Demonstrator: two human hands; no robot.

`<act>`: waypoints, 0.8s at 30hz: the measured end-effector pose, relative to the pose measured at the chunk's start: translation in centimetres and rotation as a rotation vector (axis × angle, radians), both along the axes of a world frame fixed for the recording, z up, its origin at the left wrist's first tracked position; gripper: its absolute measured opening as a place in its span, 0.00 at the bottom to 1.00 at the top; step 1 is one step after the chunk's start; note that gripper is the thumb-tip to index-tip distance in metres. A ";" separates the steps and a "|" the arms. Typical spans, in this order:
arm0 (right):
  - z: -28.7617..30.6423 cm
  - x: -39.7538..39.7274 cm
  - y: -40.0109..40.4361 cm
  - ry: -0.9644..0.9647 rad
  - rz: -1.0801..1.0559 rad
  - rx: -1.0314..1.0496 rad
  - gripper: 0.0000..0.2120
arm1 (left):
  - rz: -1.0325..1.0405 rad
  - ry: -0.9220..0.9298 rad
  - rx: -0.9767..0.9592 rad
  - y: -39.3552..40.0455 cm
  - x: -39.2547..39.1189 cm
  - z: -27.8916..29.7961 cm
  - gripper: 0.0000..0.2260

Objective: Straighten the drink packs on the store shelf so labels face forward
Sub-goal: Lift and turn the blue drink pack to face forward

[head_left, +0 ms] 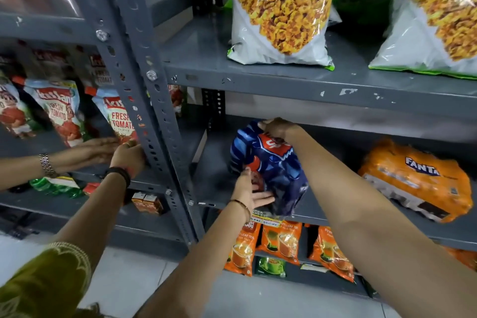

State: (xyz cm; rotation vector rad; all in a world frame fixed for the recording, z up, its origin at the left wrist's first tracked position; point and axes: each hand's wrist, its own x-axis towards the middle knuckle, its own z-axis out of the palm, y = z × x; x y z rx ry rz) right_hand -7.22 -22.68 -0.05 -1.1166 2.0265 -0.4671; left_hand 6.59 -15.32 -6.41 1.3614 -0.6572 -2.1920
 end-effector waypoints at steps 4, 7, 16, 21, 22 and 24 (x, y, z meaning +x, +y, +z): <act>0.2 -0.2 -0.5 0.095 0.162 -0.041 0.19 | -0.062 -0.023 0.011 -0.7 0.4 -0.5 0.27; -0.4 -0.1 -0.7 0.193 0.141 -0.099 0.20 | 0.011 -0.307 -0.139 -3.0 1.4 -0.9 0.27; 0.9 -2.1 5.6 0.286 0.264 0.186 0.54 | -0.116 -0.189 -0.512 -8.8 0.9 2.8 0.25; 0.5 -3.9 9.1 0.179 0.087 0.140 0.49 | -0.103 -0.303 -0.599 -9.1 -0.2 2.1 0.20; 0.1 -4.0 9.5 0.145 0.045 0.107 0.49 | -0.098 -0.307 -0.600 -9.1 -0.1 2.1 0.20; -0.3 -3.9 9.9 0.150 0.000 0.016 0.49 | -0.096 -0.340 -0.615 -9.0 0.1 1.9 0.19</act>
